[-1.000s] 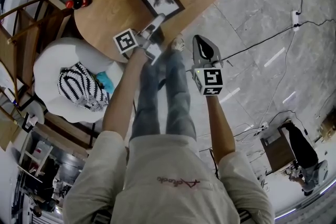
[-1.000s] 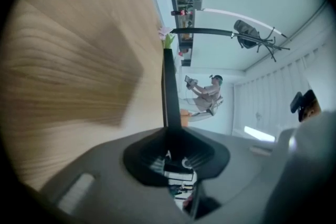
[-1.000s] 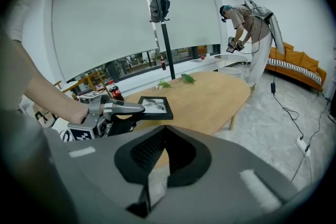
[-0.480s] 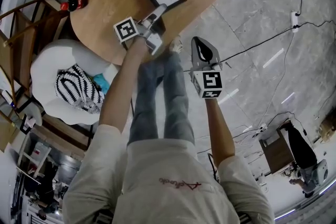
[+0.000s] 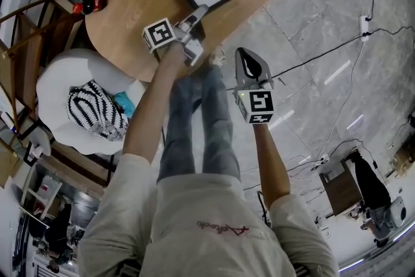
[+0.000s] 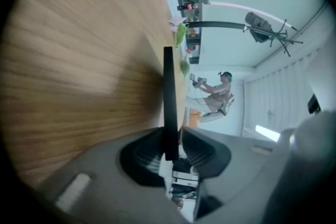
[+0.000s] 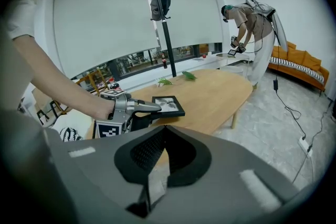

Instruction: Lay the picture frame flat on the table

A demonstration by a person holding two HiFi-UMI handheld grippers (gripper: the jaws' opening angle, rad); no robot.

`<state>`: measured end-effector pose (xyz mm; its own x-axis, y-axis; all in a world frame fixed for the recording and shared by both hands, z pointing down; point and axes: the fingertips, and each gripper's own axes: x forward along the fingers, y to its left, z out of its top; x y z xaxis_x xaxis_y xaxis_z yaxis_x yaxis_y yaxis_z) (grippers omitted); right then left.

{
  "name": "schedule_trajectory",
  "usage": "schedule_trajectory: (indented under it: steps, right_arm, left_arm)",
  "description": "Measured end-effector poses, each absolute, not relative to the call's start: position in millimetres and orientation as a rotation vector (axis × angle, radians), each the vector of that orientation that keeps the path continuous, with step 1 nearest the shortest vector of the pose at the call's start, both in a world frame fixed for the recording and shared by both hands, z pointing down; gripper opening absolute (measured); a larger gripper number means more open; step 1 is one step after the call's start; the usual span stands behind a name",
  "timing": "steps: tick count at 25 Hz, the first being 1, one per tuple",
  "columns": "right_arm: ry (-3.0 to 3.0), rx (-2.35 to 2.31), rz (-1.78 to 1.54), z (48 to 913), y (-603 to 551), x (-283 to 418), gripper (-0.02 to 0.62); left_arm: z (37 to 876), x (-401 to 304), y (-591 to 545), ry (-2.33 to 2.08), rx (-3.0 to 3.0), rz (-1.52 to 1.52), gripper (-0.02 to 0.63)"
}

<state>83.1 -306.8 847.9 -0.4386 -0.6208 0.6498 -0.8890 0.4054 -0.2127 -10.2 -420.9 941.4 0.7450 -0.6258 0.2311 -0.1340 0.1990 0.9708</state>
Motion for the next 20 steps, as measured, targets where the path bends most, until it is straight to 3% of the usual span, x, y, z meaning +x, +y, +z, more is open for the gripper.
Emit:
schedule_trajectory:
  steps: [7,15,20]
  right_arm:
    - [-2.197,1.278,0.760,850,-306,80,0.003]
    - [-2.190,1.267,0.765,848,-302,83,0.003]
    - [-2.184,1.263,0.765,848,-301,87,0.003]
  left_arm:
    - [940,-9,-421,-0.747,1.465,-0.226,0.238]
    - [937,1,-413,-0.791,1.674,0.045,0.256]
    - [948,3,-400,-0.829,1.903,0.432,0.269]
